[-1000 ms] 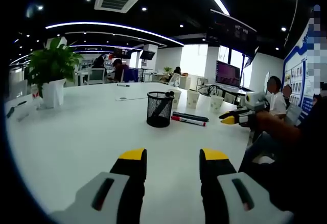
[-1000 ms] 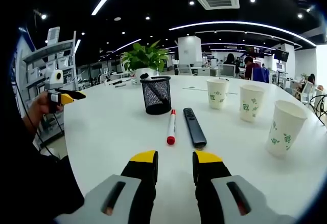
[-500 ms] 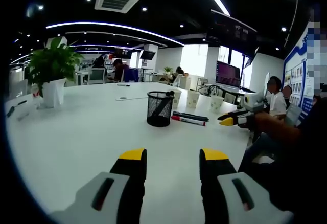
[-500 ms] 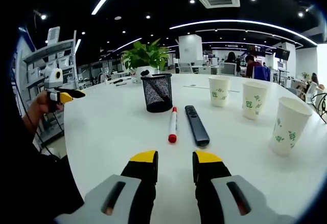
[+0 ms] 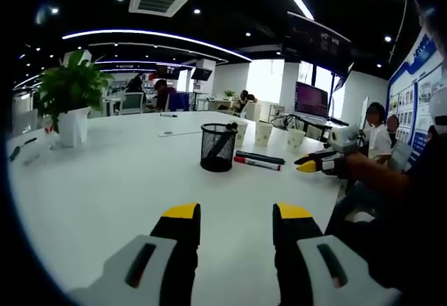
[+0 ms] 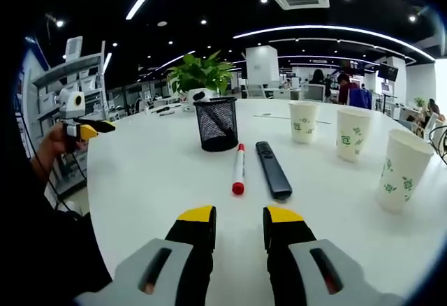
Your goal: Place the scattered laser pointers and whiteboard markers into the pen holder and stack the scattered paper cups together
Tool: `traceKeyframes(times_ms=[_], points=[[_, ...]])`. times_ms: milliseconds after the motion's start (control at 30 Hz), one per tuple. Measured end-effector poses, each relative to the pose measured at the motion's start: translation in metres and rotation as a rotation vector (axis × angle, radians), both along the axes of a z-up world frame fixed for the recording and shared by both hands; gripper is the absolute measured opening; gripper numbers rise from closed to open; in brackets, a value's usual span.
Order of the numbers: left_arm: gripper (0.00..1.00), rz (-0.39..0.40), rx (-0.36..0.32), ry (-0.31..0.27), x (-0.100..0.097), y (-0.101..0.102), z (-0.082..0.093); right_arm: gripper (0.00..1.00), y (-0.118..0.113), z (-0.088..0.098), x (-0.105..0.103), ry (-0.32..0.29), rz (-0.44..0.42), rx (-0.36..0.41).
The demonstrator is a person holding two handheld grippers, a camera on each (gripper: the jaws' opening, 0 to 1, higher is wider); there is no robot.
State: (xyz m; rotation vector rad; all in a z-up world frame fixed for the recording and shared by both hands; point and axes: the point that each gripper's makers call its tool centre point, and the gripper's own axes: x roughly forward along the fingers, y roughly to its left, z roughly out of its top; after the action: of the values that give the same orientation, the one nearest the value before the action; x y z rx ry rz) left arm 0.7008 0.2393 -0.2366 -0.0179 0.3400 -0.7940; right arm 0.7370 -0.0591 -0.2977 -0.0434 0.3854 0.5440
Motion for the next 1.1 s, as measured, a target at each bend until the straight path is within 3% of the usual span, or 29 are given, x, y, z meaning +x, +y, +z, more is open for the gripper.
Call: traceKeyframes(times_ms=[1100], points=[[0.43,0.006,0.002,0.011,-0.003,0.006,-0.005,0.30,0.029,-0.004,0.017,0.001,0.058,-0.016]])
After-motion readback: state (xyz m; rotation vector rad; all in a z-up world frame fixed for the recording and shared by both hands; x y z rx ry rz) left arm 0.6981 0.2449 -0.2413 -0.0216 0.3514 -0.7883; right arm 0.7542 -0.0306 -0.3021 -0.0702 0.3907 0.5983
